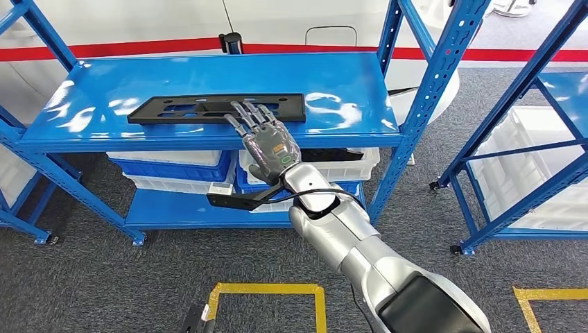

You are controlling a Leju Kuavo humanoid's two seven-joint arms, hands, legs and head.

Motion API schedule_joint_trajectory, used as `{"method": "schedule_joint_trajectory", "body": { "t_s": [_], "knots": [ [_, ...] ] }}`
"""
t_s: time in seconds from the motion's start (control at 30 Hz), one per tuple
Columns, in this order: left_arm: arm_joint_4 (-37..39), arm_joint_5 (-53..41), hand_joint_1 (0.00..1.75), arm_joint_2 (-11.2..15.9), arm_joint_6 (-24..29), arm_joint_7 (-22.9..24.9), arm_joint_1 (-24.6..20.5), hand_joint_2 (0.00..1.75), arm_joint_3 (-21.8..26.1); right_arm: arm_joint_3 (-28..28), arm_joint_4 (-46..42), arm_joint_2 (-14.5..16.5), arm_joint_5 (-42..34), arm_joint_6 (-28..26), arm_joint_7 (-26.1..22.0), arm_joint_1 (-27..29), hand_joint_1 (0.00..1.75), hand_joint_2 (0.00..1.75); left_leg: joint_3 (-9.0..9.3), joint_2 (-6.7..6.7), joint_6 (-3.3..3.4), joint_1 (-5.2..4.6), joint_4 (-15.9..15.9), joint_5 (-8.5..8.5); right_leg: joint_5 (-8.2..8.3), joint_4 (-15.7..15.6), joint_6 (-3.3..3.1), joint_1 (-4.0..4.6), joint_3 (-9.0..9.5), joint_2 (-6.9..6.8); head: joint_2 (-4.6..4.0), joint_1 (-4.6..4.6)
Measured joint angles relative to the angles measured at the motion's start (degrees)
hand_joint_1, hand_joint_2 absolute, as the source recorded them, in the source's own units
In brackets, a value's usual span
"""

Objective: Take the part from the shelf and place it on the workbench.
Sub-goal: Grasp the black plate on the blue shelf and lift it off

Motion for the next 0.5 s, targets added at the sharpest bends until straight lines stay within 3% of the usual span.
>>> {"method": "schedule_joint_trajectory", "body": {
  "t_s": [0.13,0.3,0.33,0.43,0.47,0.5],
  "knots": [
    [0.0,-0.01,0.0,0.02,-0.04,0.08,-0.12,0.0,-0.01,-0.07,0.21,0.0,0.1,0.0,0.05,-0.01,0.0,1.75,-0.26,0.01,-0.25,0.06,0.21,0.07,0.17,-0.04,-0.39,-0.12,-0.11,0.01,0.0,-0.03],
    [0.0,-0.04,0.0,0.04,-0.01,0.08,-0.22,0.0,-0.01,-0.15,0.31,0.05,0.17,-0.09,0.07,-0.31,0.0,1.75,0.24,0.26,0.32,0.16,-1.04,1.13,-0.11,0.78,-0.01,-0.11,-0.69,-0.06,0.0,-0.13],
    [0.0,-0.05,0.0,0.01,-0.02,0.07,-0.28,0.0,-0.01,-0.19,0.34,0.04,0.21,-0.13,0.07,-0.44,0.0,1.75,0.46,0.39,0.43,0.35,-1.59,1.53,-1.1,2.75,-0.01,-0.08,-1.65,-0.09,0.0,-0.07],
    [0.0,-0.08,0.0,-0.02,-0.06,0.06,-0.36,0.0,-0.01,-0.32,0.63,-0.18,0.29,-0.17,0.07,-0.36,0.0,1.75,0.42,0.55,0.53,0.56,-1.83,1.81,-5.37,13.67,0.3,-0.58,-6.69,-0.12,0.0,0.02],
    [0.0,-0.08,0.0,-0.02,-0.06,0.06,-0.34,0.0,-0.01,-0.37,0.77,-0.28,0.3,-0.17,0.07,-0.23,0.0,1.75,0.41,0.56,0.47,0.62,-1.76,1.77,-5.87,15.84,0.69,-0.81,-7.71,-0.13,0.0,0.0],
    [0.0,-0.07,0.0,-0.02,-0.06,0.06,-0.34,0.0,-0.01,-0.41,0.9,-0.36,0.3,-0.17,0.07,-0.14,0.0,1.75,0.4,0.56,0.34,0.72,-1.64,1.69,-5.46,15.76,1.24,-1.03,-7.65,-0.16,0.0,0.01]
  ]
}}
